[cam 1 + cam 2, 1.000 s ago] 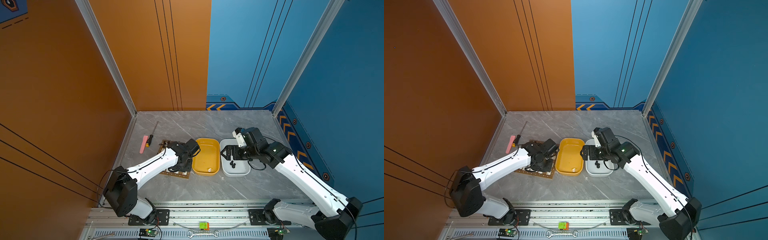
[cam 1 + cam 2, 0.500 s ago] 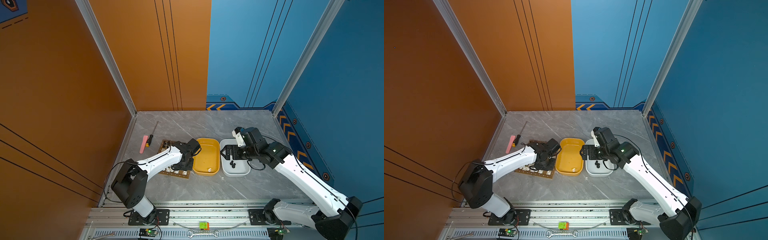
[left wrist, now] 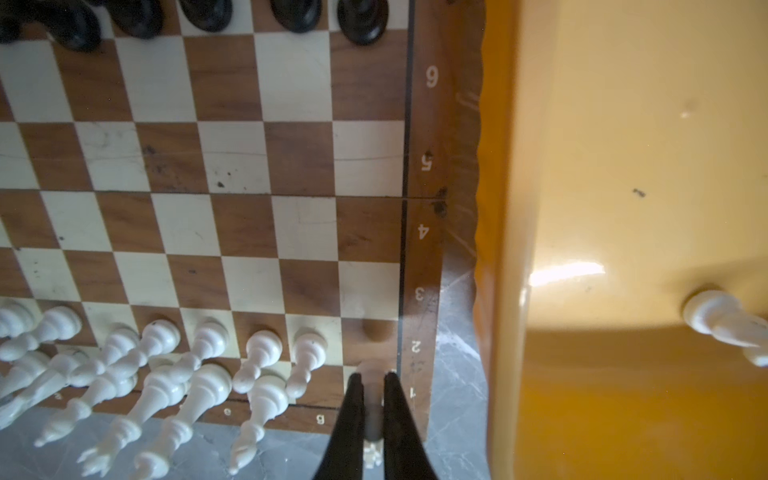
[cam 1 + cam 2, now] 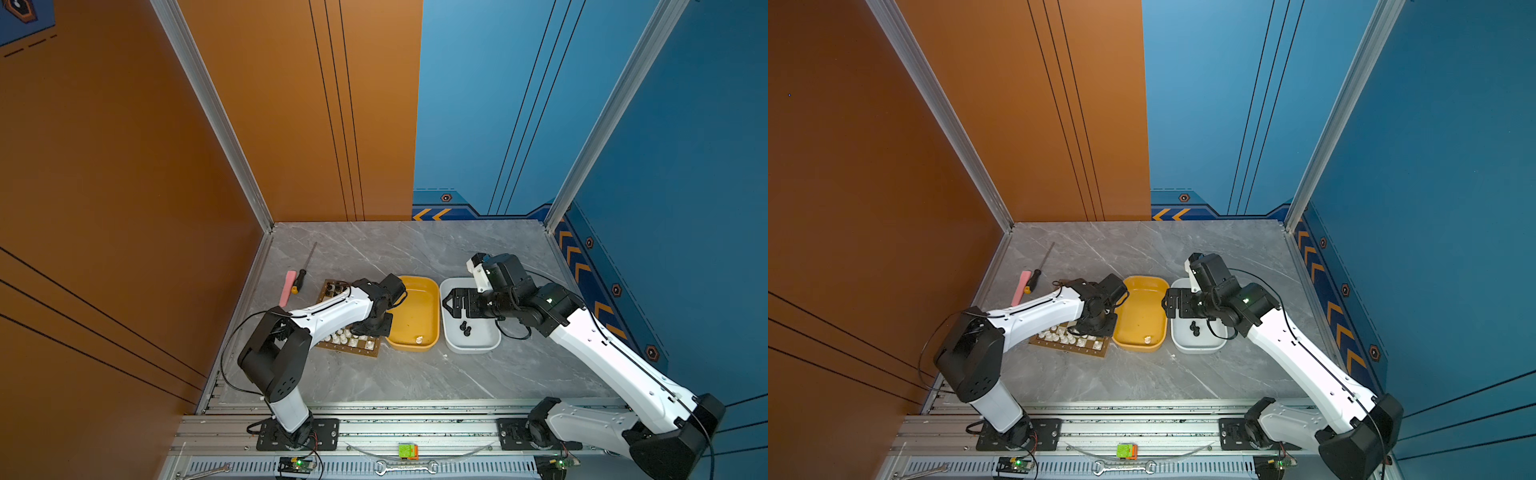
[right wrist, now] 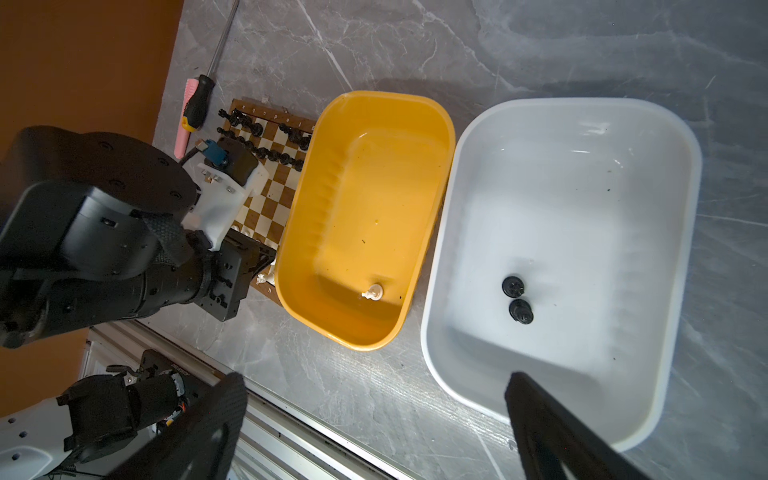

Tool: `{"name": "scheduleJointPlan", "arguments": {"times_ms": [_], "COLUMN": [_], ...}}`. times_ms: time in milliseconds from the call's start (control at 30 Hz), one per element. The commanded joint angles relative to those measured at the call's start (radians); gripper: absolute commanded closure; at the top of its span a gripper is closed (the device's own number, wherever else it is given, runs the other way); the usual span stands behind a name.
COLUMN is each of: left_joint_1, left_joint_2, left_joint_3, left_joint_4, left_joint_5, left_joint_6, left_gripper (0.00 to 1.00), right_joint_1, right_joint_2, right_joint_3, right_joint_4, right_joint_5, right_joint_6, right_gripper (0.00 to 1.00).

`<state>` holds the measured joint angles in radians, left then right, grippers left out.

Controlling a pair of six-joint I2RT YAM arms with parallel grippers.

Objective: Set up the chess pieces on the board
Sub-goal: 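Carry the white pawn with the left gripper to the board's nearest edge, then lower the white pawn onto the second rank and open the left gripper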

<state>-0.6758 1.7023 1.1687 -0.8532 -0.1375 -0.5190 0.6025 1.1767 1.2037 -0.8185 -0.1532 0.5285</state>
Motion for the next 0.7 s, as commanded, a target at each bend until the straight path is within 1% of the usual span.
{"name": "scheduleJointPlan", "arguments": {"times_ms": [0, 433, 533, 667], "left_joint_1": [0.018, 0.022, 0.021, 0.022], "left_joint_2": [0.026, 0.049, 0.047, 0.046], "left_joint_3": [0.017, 0.021, 0.017, 0.016], "left_joint_4": [0.003, 0.011, 0.012, 0.012], "left_joint_5": [0.026, 0.043, 0.041, 0.038], "left_joint_6": [0.016, 0.019, 0.019, 0.018], "left_gripper": [0.93, 0.91, 0.86, 0.76], "right_joint_1": [-0.013, -0.030, -0.030, -0.029], "right_joint_2": [0.000, -0.002, -0.002, -0.001], "right_joint_3": [0.023, 0.021, 0.020, 0.022], "right_joint_4": [-0.013, -0.018, -0.018, -0.017], "right_joint_5": [0.014, 0.004, 0.005, 0.004], "right_joint_6": [0.005, 0.002, 0.002, 0.002], "right_gripper": [0.00, 0.00, 0.00, 0.00]}}
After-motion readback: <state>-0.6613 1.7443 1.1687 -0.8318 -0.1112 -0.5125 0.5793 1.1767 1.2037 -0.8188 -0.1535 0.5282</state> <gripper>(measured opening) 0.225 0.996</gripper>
